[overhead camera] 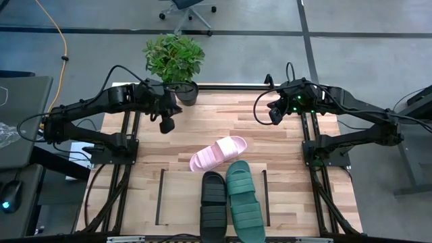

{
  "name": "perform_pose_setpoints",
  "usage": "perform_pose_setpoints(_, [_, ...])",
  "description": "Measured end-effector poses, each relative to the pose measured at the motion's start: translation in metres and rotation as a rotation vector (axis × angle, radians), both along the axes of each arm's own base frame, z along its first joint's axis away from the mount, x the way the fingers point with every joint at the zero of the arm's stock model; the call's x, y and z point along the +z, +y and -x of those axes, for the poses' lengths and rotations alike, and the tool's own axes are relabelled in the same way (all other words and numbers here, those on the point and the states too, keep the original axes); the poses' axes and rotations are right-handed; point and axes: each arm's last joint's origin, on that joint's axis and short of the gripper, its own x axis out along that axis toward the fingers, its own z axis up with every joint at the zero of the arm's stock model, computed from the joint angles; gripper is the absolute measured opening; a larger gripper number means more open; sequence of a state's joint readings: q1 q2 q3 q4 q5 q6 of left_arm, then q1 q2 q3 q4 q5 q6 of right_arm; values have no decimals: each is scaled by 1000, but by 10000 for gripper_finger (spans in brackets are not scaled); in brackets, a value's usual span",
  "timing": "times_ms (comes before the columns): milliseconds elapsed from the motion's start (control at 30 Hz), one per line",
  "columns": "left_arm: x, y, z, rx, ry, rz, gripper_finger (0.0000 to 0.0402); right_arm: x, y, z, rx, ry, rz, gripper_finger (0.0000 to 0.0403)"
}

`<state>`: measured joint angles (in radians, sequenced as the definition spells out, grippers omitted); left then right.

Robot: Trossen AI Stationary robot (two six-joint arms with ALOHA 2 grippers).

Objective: Pick and place slides into the shelf
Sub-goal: Put the pink pair of slides on the shelf

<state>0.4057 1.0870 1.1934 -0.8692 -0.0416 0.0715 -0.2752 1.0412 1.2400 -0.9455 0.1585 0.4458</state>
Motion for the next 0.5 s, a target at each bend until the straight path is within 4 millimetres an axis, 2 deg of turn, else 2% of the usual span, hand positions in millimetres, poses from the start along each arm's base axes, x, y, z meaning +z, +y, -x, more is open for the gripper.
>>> perform_pose_setpoints(500, [-6,1,6,219,42,82,28,0,0,0,23,7,10,0])
